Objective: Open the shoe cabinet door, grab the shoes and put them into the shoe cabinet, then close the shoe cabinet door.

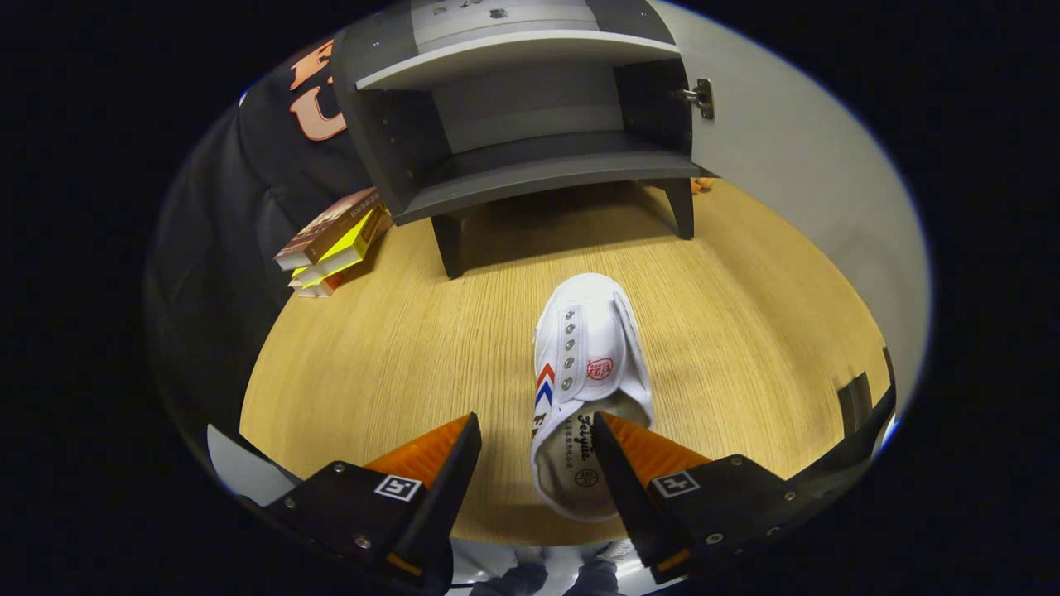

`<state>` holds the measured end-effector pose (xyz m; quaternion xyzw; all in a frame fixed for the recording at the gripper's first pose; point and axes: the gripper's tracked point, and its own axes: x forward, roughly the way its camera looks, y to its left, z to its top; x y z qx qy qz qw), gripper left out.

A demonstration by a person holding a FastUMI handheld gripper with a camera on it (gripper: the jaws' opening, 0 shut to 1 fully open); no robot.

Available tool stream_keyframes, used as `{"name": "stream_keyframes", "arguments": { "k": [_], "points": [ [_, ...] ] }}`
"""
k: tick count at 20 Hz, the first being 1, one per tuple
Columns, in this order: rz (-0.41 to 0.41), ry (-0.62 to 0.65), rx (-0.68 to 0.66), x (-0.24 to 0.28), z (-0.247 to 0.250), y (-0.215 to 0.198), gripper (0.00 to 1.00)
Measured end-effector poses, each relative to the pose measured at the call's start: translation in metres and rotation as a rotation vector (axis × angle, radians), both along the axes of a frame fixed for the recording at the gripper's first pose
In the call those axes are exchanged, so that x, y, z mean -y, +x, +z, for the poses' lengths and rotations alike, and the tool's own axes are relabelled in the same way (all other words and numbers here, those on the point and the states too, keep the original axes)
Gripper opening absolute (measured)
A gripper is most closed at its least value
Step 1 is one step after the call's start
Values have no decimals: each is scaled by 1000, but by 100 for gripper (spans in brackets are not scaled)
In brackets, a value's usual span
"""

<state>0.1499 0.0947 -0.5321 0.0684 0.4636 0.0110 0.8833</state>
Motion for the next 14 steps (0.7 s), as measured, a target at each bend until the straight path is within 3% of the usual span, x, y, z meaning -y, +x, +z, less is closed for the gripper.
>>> {"name": "stream_keyframes", "arguments": {
  "k": [4,5,6,11,14],
  "points": [
    [-11,16,-32,-2,-13,5,58],
    [-11,17,-34,-2,-14,6,47],
    [-11,16,-35,-2,-15,6,43],
    [-20,34,-41,-2,-15,10,2],
    [-26,24,-37,0,-10,11,0]
  ]
}}
